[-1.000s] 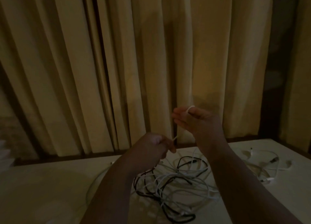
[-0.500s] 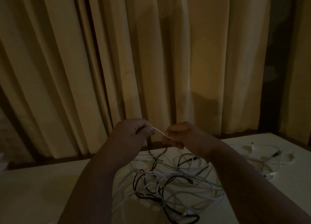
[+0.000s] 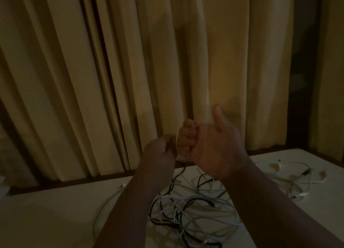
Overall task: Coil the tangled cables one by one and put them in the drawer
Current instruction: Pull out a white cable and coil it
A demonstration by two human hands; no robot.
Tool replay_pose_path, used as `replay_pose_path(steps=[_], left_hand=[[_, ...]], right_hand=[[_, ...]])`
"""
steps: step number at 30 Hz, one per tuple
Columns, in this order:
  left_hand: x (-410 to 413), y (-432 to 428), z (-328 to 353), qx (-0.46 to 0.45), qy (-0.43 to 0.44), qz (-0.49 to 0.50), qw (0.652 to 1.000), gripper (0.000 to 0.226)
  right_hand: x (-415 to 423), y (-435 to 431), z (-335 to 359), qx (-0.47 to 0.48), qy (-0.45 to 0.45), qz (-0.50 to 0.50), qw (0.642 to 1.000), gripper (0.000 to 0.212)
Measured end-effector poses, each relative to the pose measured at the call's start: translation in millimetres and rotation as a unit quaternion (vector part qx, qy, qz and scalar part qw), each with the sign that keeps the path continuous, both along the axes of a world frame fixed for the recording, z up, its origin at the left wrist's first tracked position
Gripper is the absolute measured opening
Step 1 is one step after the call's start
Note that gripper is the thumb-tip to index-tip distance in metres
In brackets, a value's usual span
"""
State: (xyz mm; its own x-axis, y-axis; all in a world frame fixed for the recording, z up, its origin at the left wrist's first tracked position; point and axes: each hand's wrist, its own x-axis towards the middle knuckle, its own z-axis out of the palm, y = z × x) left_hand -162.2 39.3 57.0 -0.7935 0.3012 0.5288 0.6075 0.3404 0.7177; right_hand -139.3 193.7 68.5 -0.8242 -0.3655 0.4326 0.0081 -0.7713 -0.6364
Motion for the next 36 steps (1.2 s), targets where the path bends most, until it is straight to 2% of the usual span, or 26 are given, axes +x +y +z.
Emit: replay_pose_path(steps=[4,8,10,13,14,15,16,17,19,21,24,26,29,31,33,36], left_hand=[[0.0,9.2,-7.1,-0.073,-0.033,-0.023,0.997,0.032],[8.0,13.3,-4.4,-0.185,-0.012,-0.02,0.982,0.033],[9.9,13.3,-1.7,-0.223,-0.017,-0.016,0.975,0.032],[9.9,7.8,3.5,-0.25,-0.028,-0.016,0.968,0.029],[10.5,4.5,5.8,-0.246,-0.033,-0.012,0.969,0.029],[10.7,0.4,7.3,-0.243,-0.032,-0.005,0.97,0.029],[10.3,-4.1,8.9,-0.238,-0.024,0.01,0.971,0.03],[8.2,-9.0,9.6,-0.236,-0.004,0.025,0.971,0.03],[3.0,-17.4,10.4,-0.234,0.039,0.057,0.97,0.026],[-0.4,-22.7,10.4,-0.22,0.065,0.07,0.971,0.023],[-1.1,-24.7,9.5,-0.171,0.081,0.065,0.98,0.019],[-1.5,-23.8,8.5,-0.135,0.087,0.058,0.985,0.017],[-2.1,-19.5,6.2,-0.068,0.091,0.038,0.993,0.018],[-2.4,-14.6,3.3,-0.032,0.088,0.027,0.995,0.022],[-4.7,-8.5,-2.4,0.003,0.071,0.019,0.997,0.028],[-8.5,1.5,-11.5,0.046,0.007,-0.014,0.999,0.028]], right_hand=[[1.4,7.9,7.0,-0.082,-0.011,-0.088,0.993,0.069],[3.0,12.5,10.1,-0.057,-0.039,-0.211,0.975,0.074],[-11.2,13.2,8.2,0.013,-0.067,-0.295,0.953,0.076],[-27.5,11.3,5.0,0.202,-0.082,-0.389,0.895,0.063],[-27.2,12.5,0.6,0.289,-0.044,-0.417,0.861,0.053],[-24.1,14.5,-4.9,0.376,0.019,-0.447,0.812,0.046],[-19.3,14.2,-10.7,0.443,0.079,-0.455,0.768,0.047],[-12.8,12.0,-15.3,0.489,0.116,-0.441,0.743,0.054],[-4.0,9.2,-22.5,0.542,0.133,-0.38,0.738,0.066],[-4.9,5.0,-20.4,0.579,0.129,-0.33,0.734,0.06],[-10.3,6.2,-18.8,0.597,0.099,-0.267,0.75,0.071],[-10.3,8.9,-15.6,0.566,0.073,-0.215,0.792,0.082],[-5.6,15.5,-8.6,0.422,0.026,-0.086,0.902,0.081],[-2.4,16.1,-4.5,0.31,0.01,-0.011,0.951,0.078],[-2.1,13.3,-1.8,0.215,-0.008,0.023,0.976,0.078],[-1.6,10.5,0.7,0.099,-0.026,0.007,0.995,0.074]])
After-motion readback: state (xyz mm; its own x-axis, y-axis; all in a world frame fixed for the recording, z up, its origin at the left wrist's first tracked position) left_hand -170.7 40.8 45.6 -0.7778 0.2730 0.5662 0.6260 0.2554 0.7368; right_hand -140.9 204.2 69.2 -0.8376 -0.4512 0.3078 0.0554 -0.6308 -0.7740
